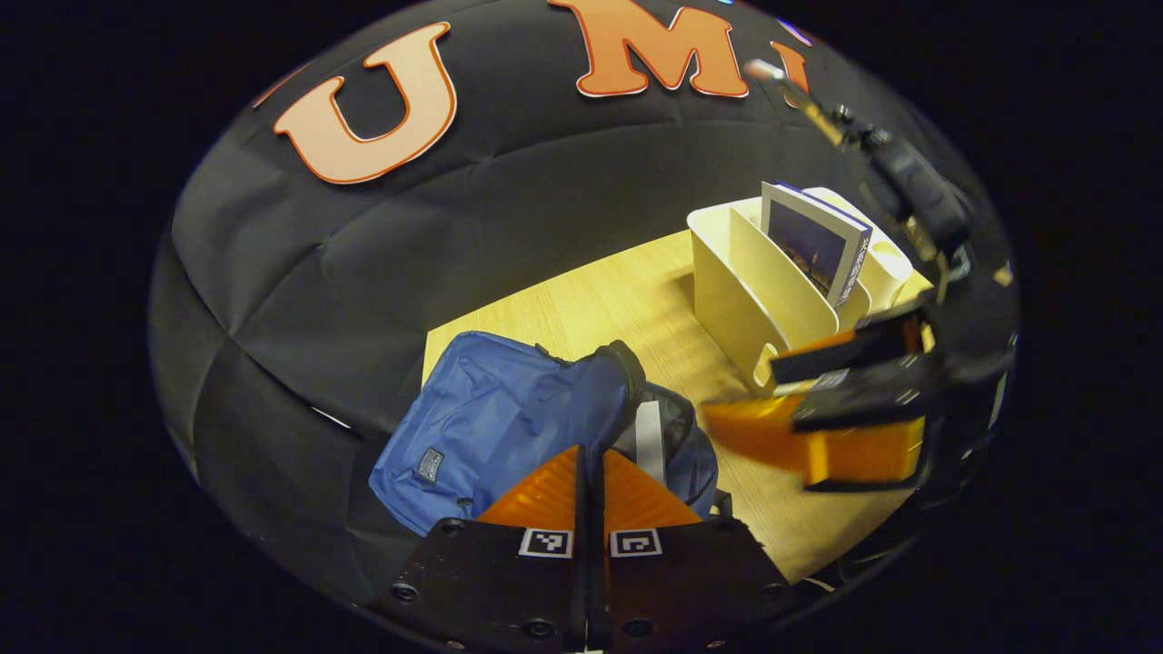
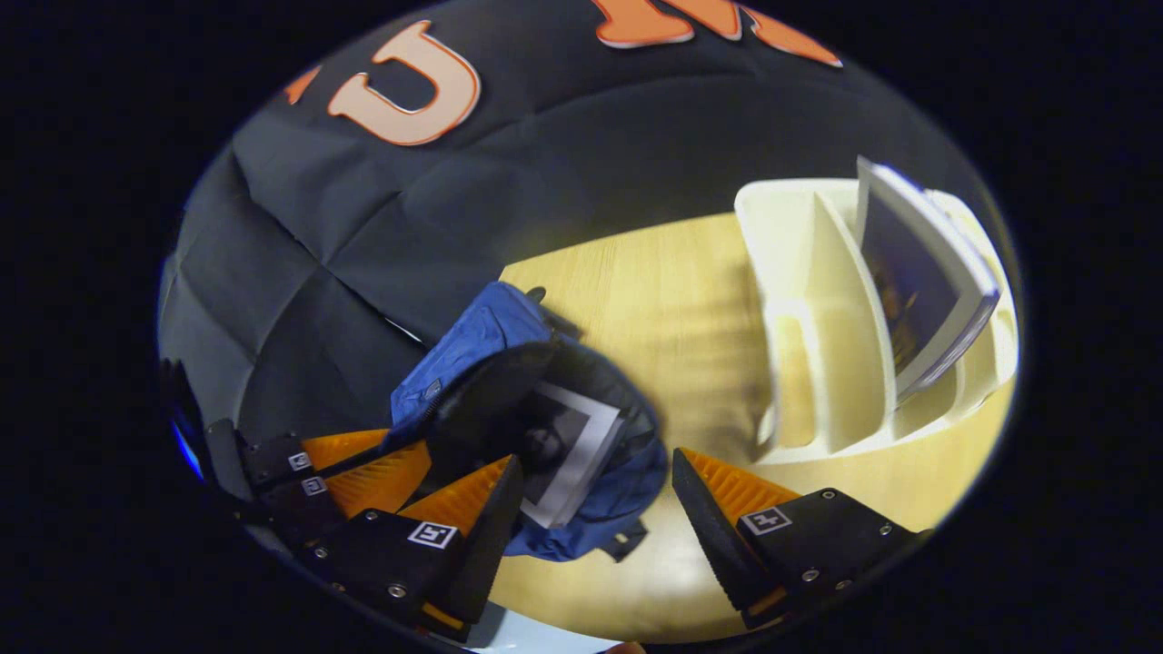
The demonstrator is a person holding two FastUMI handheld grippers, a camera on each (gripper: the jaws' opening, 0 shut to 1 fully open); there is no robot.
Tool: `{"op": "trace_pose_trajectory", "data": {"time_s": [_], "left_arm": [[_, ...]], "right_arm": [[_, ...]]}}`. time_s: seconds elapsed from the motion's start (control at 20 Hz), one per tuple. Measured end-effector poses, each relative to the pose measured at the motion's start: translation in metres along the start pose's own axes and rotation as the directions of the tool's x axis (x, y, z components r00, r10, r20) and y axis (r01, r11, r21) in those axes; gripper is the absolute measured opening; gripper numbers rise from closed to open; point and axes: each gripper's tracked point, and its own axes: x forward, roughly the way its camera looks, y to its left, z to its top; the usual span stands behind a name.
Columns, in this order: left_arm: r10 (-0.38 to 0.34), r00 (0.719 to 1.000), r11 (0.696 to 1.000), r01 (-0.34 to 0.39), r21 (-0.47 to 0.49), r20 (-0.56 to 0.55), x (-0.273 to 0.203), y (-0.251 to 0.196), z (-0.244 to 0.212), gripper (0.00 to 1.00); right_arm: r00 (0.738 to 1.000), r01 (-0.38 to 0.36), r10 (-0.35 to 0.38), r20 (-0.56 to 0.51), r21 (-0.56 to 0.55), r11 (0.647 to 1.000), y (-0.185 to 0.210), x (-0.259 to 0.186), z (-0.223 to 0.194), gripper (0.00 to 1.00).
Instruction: Open the schoolbag, grab two books from the bookshelf and put them into the schoolbag.
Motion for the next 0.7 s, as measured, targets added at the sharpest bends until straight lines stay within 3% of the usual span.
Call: {"op": "trace_pose_trajectory", "data": {"time_s": [0.35, 0.7], "left_arm": [[-0.008, 1.0, 1.0, 0.008, -0.022, -0.002, 0.004, -0.001, -0.004, 0.01], [-0.008, 1.0, 0.999, 0.008, -0.038, 0.0, 0.005, 0.0, -0.005, 0.01]], "right_arm": [[0.983, 0.18, -0.182, -0.006, -0.088, 0.98, -0.094, -0.08, 0.071, 0.97], [0.957, 0.281, -0.287, -0.035, -0.118, 0.952, -0.155, -0.094, 0.12, 0.97]]}}
